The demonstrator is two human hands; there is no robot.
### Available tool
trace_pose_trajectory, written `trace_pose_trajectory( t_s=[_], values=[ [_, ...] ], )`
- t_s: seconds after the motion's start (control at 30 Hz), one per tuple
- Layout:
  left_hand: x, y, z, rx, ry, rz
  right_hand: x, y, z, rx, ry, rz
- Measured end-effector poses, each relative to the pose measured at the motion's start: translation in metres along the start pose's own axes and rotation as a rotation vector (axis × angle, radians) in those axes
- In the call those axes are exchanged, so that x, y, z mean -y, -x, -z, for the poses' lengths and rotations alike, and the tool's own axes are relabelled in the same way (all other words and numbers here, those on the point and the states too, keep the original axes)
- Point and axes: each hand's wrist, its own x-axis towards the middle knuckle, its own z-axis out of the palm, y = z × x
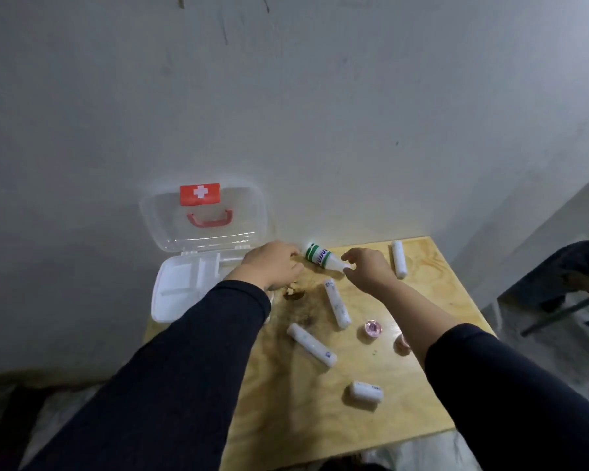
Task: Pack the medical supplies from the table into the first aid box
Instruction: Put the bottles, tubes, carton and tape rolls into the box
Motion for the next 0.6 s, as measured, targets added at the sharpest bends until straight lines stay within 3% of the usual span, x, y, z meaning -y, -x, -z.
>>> trace_pose_trajectory(
  t_s=[0.37, 0.6],
  values=[
    [-0.029, -0.033, -0.059, 0.094, 0.084, 0.216, -0.047, -0.054, -0.034, 0.126, -0.132, 0.011],
    [-0.041, -0.027, -0.069, 0.084, 0.083, 0.299, -0.055, -0.063, -0.036, 0.003, -0.221, 0.102]
  ],
)
